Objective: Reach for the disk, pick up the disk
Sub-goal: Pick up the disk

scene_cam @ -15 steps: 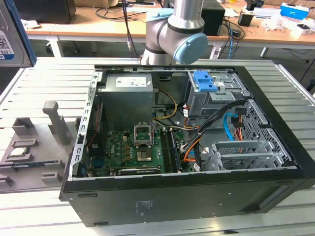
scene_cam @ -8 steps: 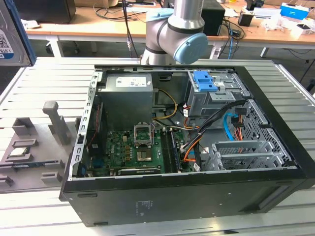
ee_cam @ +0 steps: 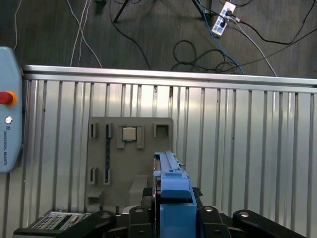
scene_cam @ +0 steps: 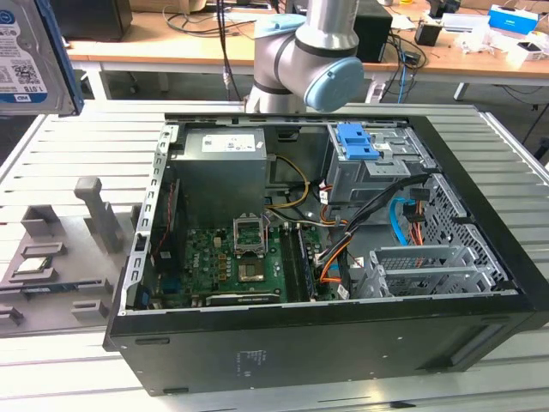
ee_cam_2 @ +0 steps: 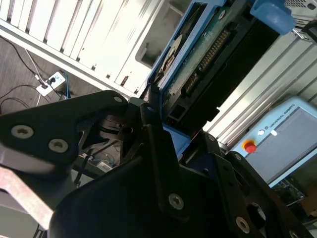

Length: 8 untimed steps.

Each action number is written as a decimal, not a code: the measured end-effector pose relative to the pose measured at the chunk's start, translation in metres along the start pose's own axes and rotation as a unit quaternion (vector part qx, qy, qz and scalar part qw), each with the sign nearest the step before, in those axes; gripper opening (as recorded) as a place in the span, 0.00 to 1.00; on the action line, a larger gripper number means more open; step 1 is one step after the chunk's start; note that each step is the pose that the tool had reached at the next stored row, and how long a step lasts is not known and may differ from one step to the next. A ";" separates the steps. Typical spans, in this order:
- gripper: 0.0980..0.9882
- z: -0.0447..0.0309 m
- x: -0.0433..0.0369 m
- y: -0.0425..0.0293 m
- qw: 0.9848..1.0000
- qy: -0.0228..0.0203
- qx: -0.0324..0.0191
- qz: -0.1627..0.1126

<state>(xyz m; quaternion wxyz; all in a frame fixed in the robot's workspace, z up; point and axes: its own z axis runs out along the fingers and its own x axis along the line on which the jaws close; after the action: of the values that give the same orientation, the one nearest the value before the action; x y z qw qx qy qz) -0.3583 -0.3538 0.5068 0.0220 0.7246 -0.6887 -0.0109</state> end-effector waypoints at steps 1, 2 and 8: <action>0.30 -0.0003 0.0002 -0.0067 1.000 0.000 0.000 0.000; 0.30 -0.0005 0.0002 -0.0105 1.000 0.000 0.000 0.000; 0.30 -0.0015 0.0006 -0.0307 1.000 0.000 0.000 0.000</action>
<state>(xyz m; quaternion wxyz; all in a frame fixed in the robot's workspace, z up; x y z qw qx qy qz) -0.3276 -0.3528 0.5069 0.0221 0.7246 -0.6887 -0.0110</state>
